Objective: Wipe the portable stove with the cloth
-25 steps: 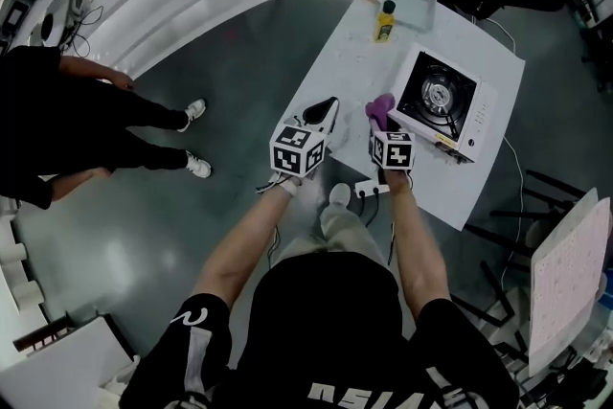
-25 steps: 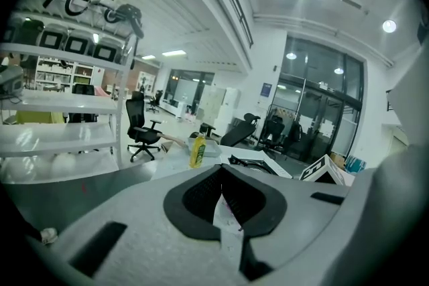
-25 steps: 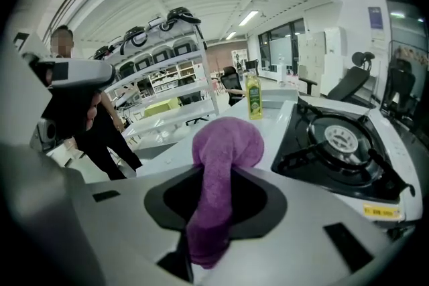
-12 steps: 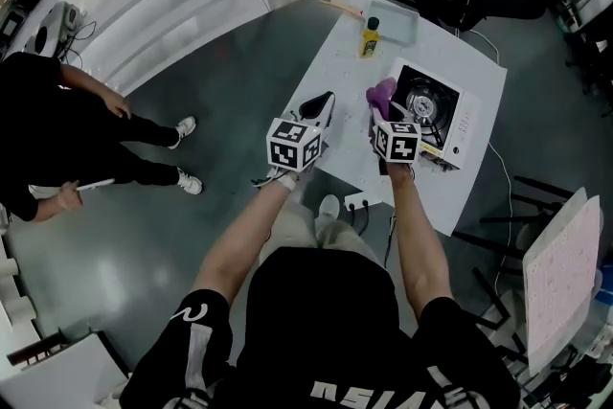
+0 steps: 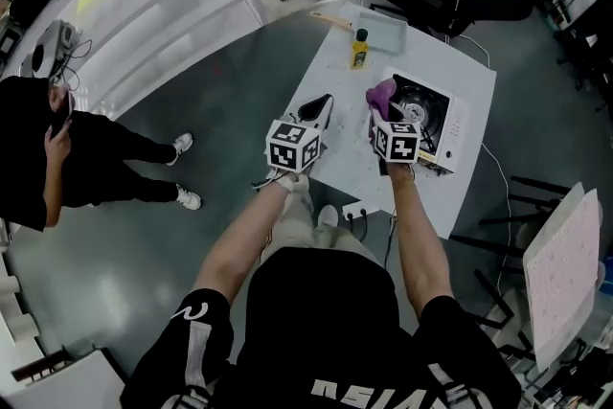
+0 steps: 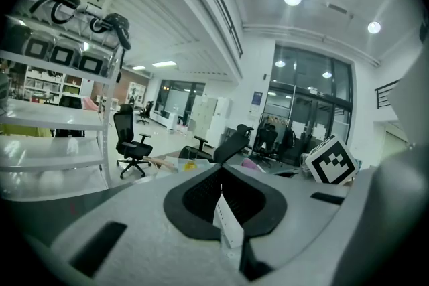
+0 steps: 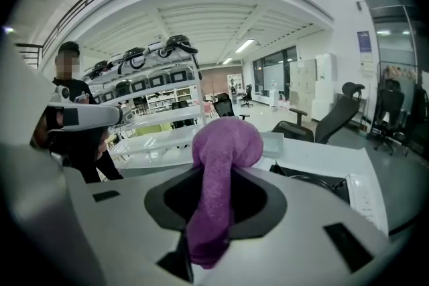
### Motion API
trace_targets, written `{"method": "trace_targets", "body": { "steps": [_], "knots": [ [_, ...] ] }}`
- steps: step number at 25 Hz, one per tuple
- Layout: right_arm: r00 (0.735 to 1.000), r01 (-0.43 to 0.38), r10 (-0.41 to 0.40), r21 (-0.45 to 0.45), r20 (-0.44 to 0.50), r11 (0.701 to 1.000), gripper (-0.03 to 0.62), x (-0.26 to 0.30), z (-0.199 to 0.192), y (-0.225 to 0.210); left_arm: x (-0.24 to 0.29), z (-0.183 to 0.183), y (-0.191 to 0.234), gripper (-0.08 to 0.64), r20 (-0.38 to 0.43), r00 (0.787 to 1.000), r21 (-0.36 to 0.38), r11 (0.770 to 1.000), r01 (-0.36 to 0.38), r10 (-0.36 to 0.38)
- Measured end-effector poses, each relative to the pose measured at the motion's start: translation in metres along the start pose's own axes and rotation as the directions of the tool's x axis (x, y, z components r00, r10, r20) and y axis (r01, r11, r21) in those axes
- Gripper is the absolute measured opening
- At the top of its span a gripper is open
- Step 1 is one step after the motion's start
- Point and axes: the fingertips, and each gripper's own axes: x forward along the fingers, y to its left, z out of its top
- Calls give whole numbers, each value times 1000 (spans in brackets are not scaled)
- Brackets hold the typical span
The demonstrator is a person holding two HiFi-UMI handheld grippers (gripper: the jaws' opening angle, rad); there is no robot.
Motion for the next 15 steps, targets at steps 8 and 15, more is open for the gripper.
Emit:
{"method": "trace_targets", "body": {
  "steps": [8,15],
  "knots": [
    [999,48,-48,39,-13,998,103,19,4,-26,40,-8,5,5,-45,996,-9,997,71,-71],
    [995,95,-93,68,-44,993,103,58,14,-54,95,-6,22,5,-75,989,-24,992,127,-128]
  ]
}}
